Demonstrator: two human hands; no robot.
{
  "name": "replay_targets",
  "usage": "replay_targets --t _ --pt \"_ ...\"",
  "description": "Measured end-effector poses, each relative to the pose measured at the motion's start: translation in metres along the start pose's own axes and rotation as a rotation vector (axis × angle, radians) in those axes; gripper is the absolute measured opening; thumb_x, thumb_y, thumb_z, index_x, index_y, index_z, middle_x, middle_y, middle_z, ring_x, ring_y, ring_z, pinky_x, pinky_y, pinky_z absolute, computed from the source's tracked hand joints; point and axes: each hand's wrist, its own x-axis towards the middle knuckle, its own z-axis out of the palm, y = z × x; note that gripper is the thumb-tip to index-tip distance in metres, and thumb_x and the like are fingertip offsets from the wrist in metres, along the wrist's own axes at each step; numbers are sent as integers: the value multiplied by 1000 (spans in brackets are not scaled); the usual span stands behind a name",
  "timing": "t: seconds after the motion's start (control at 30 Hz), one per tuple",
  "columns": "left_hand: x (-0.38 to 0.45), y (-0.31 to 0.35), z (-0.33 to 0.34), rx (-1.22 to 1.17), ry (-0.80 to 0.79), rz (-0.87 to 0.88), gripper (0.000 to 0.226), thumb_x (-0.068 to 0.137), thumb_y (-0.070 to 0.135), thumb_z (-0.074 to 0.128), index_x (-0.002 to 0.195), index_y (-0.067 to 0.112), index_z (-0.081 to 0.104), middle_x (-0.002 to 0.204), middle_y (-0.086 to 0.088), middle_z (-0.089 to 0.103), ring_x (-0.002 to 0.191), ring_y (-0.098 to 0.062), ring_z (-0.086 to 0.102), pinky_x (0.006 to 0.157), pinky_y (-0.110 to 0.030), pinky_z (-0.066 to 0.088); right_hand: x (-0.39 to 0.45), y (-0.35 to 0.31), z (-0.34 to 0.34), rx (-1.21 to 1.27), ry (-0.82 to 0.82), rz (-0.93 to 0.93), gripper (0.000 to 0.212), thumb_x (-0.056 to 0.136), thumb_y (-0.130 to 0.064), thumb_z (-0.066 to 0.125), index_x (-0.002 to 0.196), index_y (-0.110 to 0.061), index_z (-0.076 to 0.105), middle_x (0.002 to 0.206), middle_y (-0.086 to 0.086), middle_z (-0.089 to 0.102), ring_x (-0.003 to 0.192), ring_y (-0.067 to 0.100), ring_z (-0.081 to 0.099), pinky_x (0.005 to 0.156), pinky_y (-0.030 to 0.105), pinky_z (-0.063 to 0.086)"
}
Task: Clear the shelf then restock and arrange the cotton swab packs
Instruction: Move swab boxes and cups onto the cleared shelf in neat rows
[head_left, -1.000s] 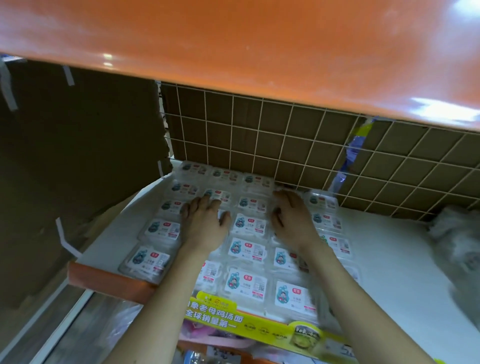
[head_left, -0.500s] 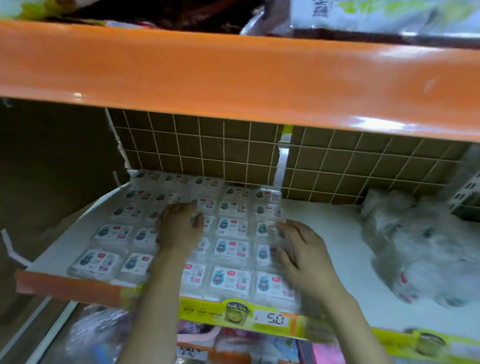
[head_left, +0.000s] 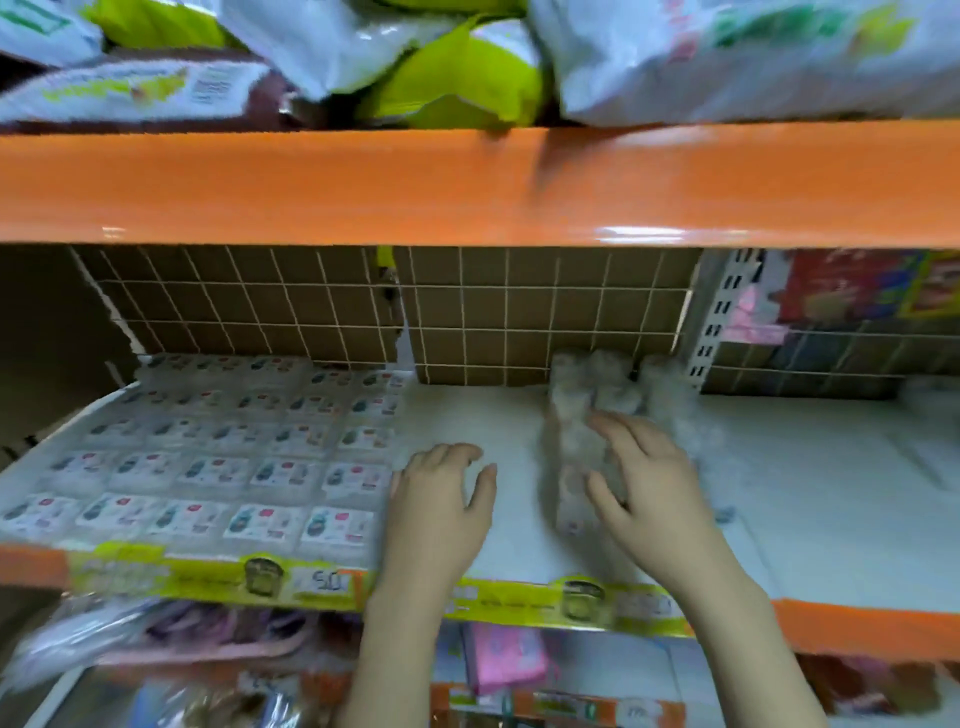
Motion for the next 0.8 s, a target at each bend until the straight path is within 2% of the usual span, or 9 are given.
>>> replay_targets --t 0.17,0.47,0.63,0.8 --pt "-12 21 6 49 -86 -4 39 82 40 46 102 14 69 101 -3 68 97 -28 59 84 -39 47 -33 36 -22 36 19 123 50 84 -41 39 122 -13 57 118 8 61 108 31 55 88 41 45" --pt "9 33 22 -9 -23 60 49 81 47 39 93 12 70 94 -6 69 89 -33 61 79 -42 49 -40 60 -37 27 3 185 52 84 -39 37 126 -13 55 119 7 61 106 30 57 85 42 48" --pt "17 59 34 -144 41 106 41 83 42 39 91 15 68 93 0 68 90 -27 61 79 -40 49 -45 85 -49 13 37 260 49 79 -25 51 125 -8 55 118 11 62 106 34 58 86 45 47" --pt "18 85 54 -144 49 158 37 84 40 41 88 16 68 91 1 68 88 -25 60 78 -38 48 -58 123 -60 36 28 323 50 81 -29 49 128 -11 54 123 8 60 111 31 55 91 41 43"
